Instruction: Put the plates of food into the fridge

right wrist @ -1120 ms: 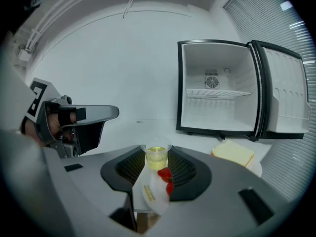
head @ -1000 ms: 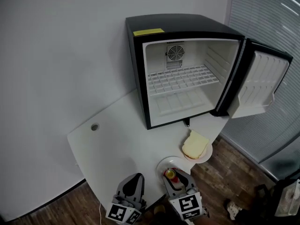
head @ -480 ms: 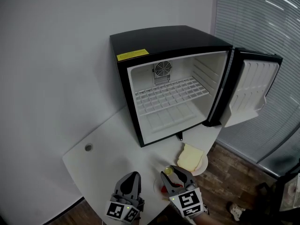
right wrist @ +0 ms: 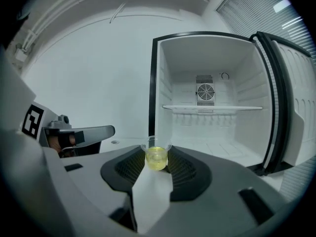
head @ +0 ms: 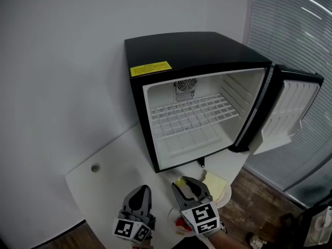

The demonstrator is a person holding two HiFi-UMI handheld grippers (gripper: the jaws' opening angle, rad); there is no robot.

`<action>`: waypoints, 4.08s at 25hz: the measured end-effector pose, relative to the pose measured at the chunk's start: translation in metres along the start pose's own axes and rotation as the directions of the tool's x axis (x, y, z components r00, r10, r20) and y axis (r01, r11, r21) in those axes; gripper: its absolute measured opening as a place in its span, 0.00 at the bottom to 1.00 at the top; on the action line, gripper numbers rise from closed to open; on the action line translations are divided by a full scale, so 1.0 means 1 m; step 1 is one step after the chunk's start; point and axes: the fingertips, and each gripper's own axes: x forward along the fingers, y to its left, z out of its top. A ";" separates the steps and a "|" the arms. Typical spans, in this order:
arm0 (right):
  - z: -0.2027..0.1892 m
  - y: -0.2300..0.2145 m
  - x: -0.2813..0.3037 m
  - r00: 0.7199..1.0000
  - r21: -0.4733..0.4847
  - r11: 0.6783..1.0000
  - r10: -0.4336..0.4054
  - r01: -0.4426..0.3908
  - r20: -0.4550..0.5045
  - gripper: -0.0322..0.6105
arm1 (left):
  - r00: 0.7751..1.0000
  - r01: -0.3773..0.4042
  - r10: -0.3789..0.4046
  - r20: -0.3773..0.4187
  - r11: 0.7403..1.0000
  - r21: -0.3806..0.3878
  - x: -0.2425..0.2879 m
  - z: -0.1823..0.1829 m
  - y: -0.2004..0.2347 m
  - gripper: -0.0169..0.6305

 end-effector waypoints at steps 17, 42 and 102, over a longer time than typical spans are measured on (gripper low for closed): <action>0.008 -0.038 0.095 0.999 0.035 0.999 0.025 -0.024 -0.029 0.29 | 0.996 -0.088 0.088 0.010 0.996 0.002 0.075 -0.020 0.056 0.04; -0.046 -0.049 0.147 0.983 0.070 0.997 -0.030 0.043 -0.180 0.29 | 0.993 -0.118 0.118 -0.003 0.993 -0.030 0.106 -0.051 0.077 0.04; 0.015 -0.022 0.019 1.000 -0.033 0.999 0.000 0.000 0.005 0.26 | 0.999 0.017 -0.018 -0.051 1.000 -0.005 0.050 -0.022 0.019 0.04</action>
